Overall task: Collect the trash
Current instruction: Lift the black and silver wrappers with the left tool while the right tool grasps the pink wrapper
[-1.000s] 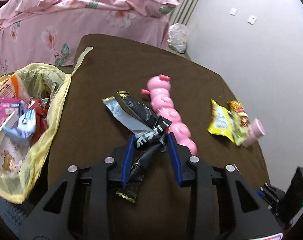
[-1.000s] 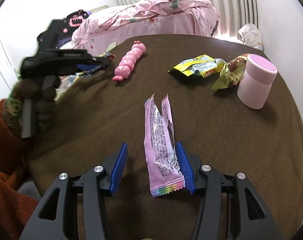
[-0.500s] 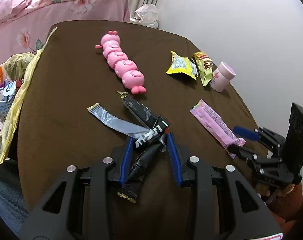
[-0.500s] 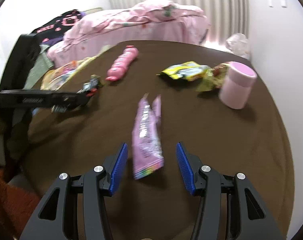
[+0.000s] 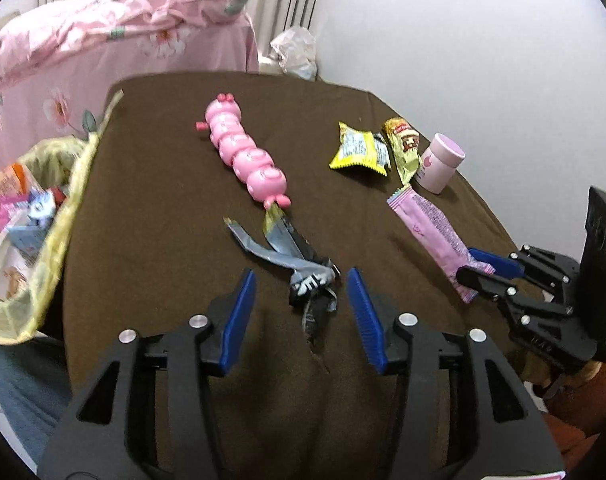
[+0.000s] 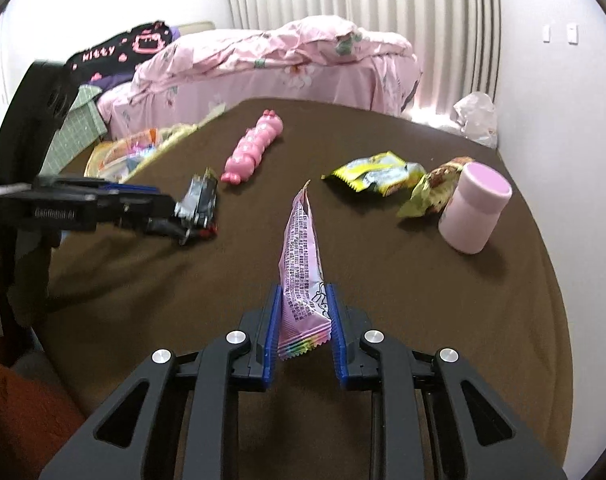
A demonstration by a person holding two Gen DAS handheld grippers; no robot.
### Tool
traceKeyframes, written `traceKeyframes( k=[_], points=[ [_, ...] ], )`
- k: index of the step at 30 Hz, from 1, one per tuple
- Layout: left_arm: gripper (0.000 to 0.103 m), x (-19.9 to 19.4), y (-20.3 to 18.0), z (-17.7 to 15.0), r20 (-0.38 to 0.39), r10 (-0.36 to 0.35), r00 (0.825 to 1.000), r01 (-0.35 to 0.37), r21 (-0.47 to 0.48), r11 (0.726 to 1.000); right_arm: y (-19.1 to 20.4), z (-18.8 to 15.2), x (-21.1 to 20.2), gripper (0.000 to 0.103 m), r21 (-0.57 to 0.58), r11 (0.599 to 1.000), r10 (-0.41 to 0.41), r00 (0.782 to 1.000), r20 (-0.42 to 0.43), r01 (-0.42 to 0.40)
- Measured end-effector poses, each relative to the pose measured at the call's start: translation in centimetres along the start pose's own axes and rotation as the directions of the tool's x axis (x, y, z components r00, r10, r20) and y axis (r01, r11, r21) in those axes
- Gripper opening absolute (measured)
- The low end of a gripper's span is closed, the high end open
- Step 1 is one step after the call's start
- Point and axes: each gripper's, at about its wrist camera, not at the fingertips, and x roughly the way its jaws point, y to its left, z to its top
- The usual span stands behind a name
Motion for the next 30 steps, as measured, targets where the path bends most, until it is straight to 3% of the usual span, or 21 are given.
traceKeyframes(
  k=[5,10,13,16,20,30],
  points=[
    [0.054,0.1,-1.5,0.3,0.036,0.033,0.999,-0.037,0.115,0.993,-0.7,0.2,-0.2,0.022,0.039,0.999,-0.002,1.0,0.018,0.001],
    [0.054,2.6,-2.7,0.5,-0.018,0.091,0.996,-0.086,0.194,0.977,-1.4,0.1,-0.3,0.022,0.065,0.998,-0.012,1.0,0.022,0.01],
    [0.043,3.9,-2.8,0.0,-0.057,0.131,0.99,-0.116,0.215,0.97,-1.7,-0.1,-0.4,0.022,0.077,0.997,-0.017,1.0,0.025,0.015],
    [0.032,4.2,-2.4,-0.1,-0.07,0.129,0.989,-0.113,0.194,0.974,-1.9,-0.3,-0.4,0.022,0.084,0.996,-0.02,0.999,0.026,0.017],
    [0.021,3.5,-1.6,0.1,-0.06,0.075,0.995,-0.066,0.139,0.988,-1.7,-0.1,-0.4,0.022,0.078,0.997,-0.018,0.999,0.034,0.016],
    [0.019,-1.4,-0.3,1.9,0.094,0.004,0.996,-0.009,0.054,0.998,-0.2,3.4,-2.2,0.022,0.003,1.0,-0.031,0.992,0.125,0.031]
  ],
)
